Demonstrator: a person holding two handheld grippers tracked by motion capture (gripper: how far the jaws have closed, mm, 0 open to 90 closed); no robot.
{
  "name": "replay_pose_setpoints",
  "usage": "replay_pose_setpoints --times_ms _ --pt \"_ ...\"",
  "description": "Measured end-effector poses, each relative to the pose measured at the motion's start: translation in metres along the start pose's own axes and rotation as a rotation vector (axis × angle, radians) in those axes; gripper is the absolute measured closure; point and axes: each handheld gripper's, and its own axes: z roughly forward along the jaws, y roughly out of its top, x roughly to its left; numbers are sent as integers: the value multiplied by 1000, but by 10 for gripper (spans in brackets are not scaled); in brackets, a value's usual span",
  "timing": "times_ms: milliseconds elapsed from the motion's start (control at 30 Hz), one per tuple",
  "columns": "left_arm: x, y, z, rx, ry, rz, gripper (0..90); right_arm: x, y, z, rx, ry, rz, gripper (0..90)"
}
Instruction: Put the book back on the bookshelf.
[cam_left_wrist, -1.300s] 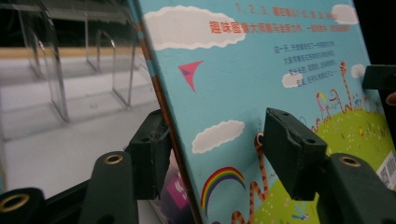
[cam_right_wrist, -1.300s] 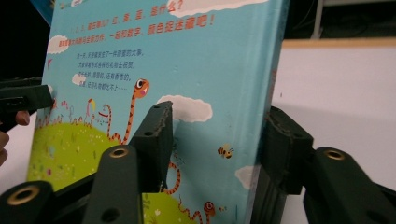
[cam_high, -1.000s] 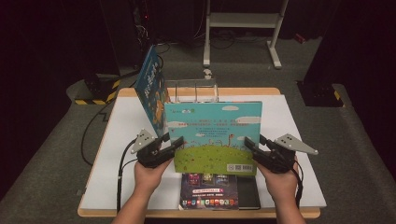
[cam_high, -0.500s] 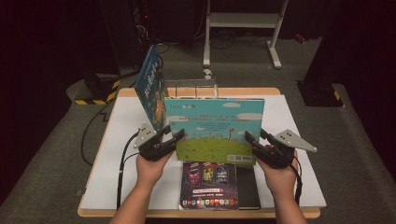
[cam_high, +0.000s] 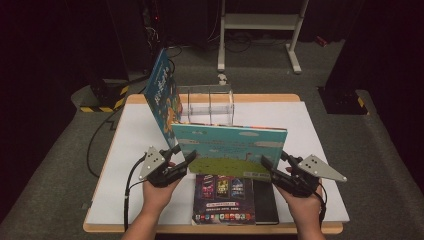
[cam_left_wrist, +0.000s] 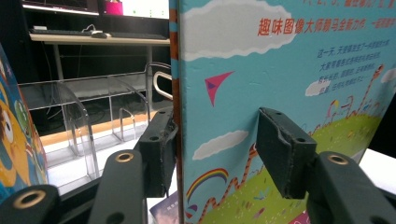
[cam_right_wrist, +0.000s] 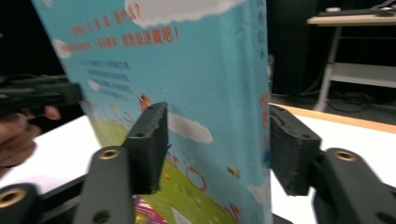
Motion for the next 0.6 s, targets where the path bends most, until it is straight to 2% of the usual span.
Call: replay_pose_setpoints --times_ms 100,233,300,433,500,567,600 --pt "1 -1 -1 4 -2 -1 467 1 5 3 0 51 6 382" --pt "2 -2 -1 0 -14 6 464 2 15 7 -4 91 -30 385" --pt "2 -2 0 2 -19 13 464 2 20 11 7 120 -33 404" --pt "6 -2 1 21 -10 10 460 7 22 12 20 146 -69 515" --pt "11 -4 2 44 23 -4 469 6 21 9 17 200 -82 613" --pt "15 -7 0 49 27 -23 474 9 20 6 21 240 -121 768" --pt "16 -9 -2 51 34 -18 475 13 20 5 21 257 -146 799"
